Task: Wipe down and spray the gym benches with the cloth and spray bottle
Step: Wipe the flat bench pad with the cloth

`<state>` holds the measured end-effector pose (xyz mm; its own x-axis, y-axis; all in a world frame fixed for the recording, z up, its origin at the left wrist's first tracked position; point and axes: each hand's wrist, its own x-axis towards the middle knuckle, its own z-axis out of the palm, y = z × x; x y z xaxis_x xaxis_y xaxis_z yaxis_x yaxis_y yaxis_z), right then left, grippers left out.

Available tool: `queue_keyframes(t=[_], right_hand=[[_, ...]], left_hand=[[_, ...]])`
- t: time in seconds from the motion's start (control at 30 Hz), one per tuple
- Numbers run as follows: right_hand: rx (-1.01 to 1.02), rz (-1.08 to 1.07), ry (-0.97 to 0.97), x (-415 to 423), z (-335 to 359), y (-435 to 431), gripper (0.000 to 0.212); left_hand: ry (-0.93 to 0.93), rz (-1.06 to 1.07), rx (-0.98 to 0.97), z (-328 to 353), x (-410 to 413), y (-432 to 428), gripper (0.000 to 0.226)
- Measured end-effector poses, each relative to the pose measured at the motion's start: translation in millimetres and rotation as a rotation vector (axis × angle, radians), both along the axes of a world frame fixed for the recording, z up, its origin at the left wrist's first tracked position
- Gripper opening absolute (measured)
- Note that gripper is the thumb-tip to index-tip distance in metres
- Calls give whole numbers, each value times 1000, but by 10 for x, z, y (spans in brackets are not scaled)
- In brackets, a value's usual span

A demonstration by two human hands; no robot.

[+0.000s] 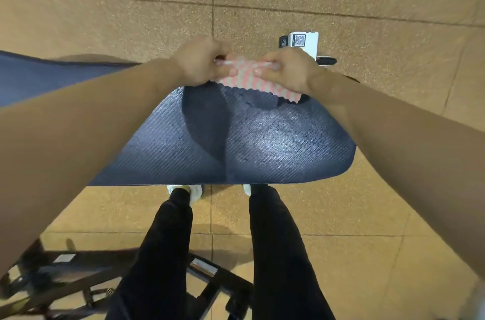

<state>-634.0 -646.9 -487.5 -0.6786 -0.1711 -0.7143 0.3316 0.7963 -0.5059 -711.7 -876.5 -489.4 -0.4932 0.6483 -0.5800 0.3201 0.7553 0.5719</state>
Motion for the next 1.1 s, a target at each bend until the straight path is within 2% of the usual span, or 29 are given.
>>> queue_keyframes(t=[0.17,0.27,0.4,0.5,0.63,0.8,0.93,1.1], right_hand=[[10,66,15,-167,3,-491,48],[-29,76,7,-253,-40,-788,32],[-9,186,-4,-368,-43,-1206,58],[0,302,30,-424,-10,-1453,58],[-18,334,-6,-418,44,-1403,56],[124,270,13,-187,46,-903,48],[340,293,115,200,28,-631,62],[469,190,132,528,-13,-993,68]], left_hand=[[43,55,-13,7,-82,-526,34],[76,87,-3,6,-119,-861,35],[123,76,-24,63,-134,-1312,39],[246,124,-63,140,-41,-1645,53],[427,298,-155,253,204,-1987,51],[395,320,-193,238,504,-2104,74],[359,417,-185,213,486,-2005,75],[345,430,-205,196,479,-1978,75]])
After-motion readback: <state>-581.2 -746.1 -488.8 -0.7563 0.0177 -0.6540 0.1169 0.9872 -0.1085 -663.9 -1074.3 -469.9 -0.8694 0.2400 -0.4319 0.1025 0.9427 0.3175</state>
